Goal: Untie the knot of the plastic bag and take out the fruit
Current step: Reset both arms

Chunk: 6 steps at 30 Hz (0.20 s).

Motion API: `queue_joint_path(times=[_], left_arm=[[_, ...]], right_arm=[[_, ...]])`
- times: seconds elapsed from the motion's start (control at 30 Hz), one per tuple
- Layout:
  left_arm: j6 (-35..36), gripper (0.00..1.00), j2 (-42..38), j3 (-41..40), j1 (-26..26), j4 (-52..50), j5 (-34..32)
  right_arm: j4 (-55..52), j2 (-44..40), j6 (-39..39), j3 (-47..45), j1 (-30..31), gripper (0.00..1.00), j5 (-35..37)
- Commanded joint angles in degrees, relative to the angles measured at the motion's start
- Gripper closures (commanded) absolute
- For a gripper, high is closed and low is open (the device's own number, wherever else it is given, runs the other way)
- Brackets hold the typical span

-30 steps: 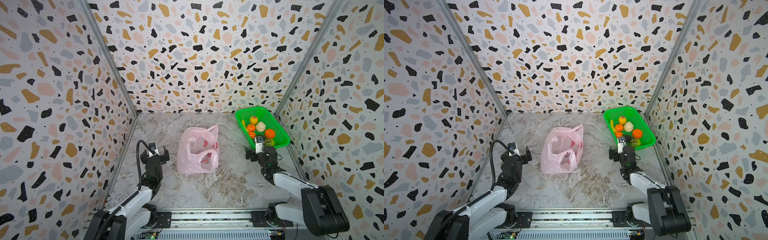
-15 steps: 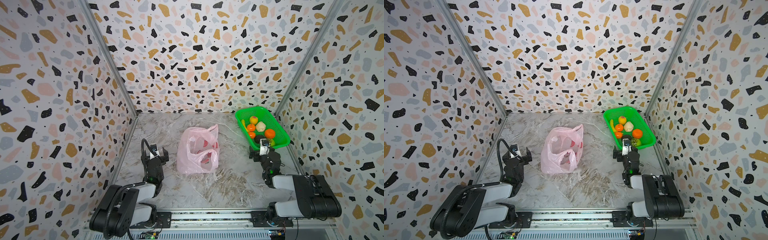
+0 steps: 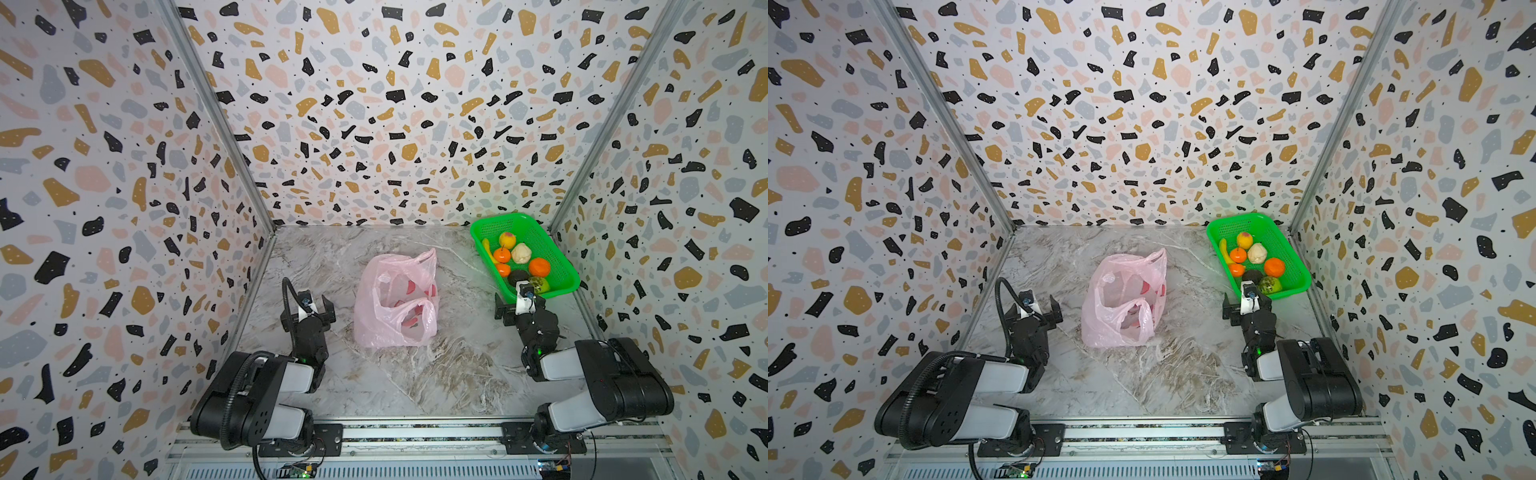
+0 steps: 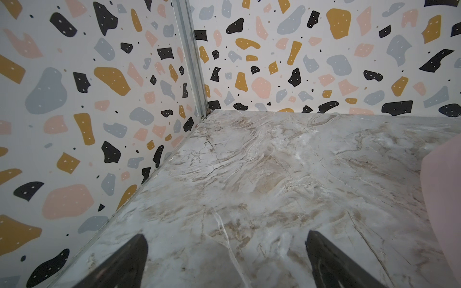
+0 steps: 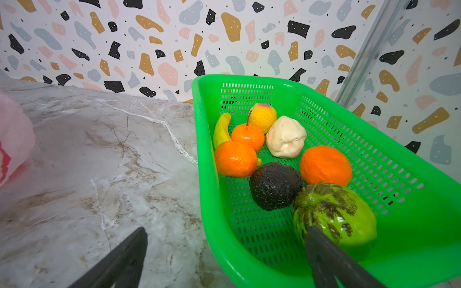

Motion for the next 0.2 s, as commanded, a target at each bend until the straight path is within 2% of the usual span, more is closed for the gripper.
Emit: queue_joint_path(times=[0.0,0.17], left_arm=[[-0.7,0.00,0.0,0.3,0.5,3.7,-0.5],[-0.8,0.01,0.2,0.5,0.7,3.4,-0.2]], right_arm=[[1.9,-0.1,0.0,-0.6,0.5,0.01,1.3],[1.5,-0.1,0.3,-0.2,0.3,0.01,1.0]])
